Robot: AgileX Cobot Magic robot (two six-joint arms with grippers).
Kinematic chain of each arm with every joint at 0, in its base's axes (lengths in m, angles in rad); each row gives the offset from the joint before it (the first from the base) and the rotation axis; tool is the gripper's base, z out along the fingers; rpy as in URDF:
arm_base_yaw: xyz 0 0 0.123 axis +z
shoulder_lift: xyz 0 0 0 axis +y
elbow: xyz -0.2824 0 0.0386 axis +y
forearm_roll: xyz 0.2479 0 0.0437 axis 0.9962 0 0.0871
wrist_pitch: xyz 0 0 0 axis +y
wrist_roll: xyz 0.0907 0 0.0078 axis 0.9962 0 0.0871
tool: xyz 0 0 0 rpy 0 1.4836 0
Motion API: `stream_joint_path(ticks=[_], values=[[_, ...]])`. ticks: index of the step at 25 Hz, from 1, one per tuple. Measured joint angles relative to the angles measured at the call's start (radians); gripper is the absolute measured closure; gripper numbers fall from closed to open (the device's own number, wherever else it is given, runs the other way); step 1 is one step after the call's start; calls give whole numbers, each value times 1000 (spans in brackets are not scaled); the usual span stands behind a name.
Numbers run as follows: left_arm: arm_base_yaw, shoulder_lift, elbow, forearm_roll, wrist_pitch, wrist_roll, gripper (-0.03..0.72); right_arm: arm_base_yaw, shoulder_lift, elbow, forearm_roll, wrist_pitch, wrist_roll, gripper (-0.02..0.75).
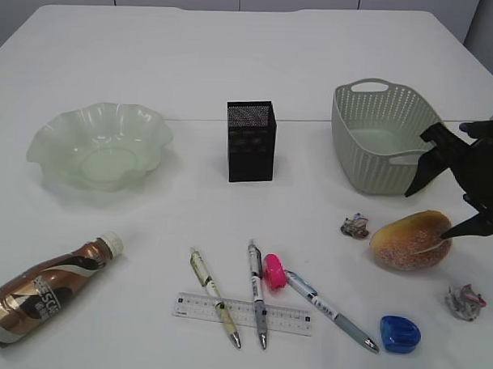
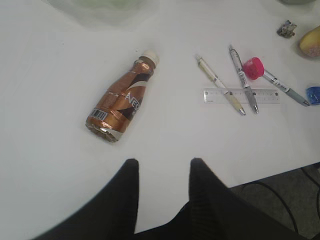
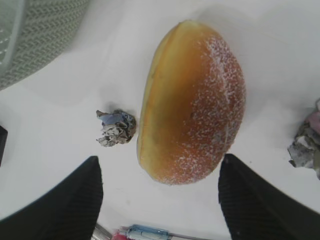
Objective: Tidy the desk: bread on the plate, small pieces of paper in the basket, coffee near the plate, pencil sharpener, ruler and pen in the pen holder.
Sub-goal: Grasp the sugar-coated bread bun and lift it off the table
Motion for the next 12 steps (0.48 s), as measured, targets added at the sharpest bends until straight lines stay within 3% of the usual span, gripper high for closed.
stream_joint_path(ticks=[12], values=[[0, 0, 0, -2, 0, -4, 438, 0, 0, -12, -117, 16, 69, 189]])
